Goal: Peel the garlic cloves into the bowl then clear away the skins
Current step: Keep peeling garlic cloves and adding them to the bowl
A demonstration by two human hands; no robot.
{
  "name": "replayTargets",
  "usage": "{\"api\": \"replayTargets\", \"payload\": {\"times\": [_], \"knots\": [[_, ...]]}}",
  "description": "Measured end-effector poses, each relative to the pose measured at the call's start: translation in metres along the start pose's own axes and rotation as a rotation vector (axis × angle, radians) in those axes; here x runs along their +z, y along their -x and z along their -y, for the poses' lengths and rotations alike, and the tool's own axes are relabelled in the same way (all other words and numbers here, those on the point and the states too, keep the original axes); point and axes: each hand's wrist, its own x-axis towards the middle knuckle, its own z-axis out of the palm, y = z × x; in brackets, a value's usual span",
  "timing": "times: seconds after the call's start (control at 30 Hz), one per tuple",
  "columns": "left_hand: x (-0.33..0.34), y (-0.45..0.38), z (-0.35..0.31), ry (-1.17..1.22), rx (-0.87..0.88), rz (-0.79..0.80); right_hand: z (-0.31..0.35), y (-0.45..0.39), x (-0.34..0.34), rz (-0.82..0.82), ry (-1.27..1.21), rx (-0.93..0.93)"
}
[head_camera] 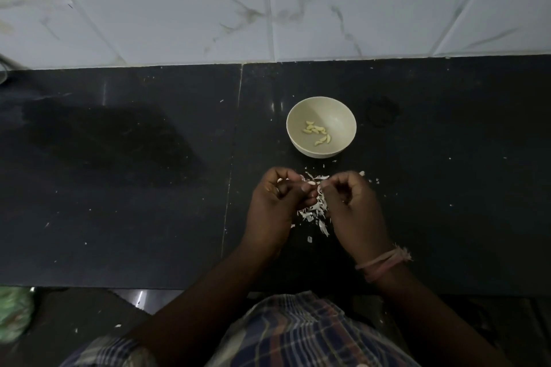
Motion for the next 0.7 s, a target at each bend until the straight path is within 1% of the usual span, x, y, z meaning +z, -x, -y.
{"api": "replayTargets", "payload": {"times": [0.1,0.3,0.4,0.47,0.6,0.7], "knots": [[0.001,0.002,0.003,-0.052,0.027,0.002,-0.006,0.004,-0.004,-0.001,0.057,-0.055],[0.004,0.005,0.008,-0.122,0.055,0.045,-0.005,-0.001,-0.014,0.021,0.141,-0.275],[0.003,0.006,0.008,-0.120,0.047,0.038,-0.005,-0.002,-0.015,0.070,0.150,-0.289],[0.003,0.008,0.006,-0.090,0.032,0.025,-0.005,-0.001,-0.014,0.072,0.154,-0.298],[0.007,0.015,0.004,0.004,-0.043,-0.073,-0.005,-0.001,-0.011,0.065,0.173,-0.330],[0.008,0.016,0.004,0.060,-0.043,-0.097,-0.004,0.000,-0.009,0.066,0.170,-0.307]]}}
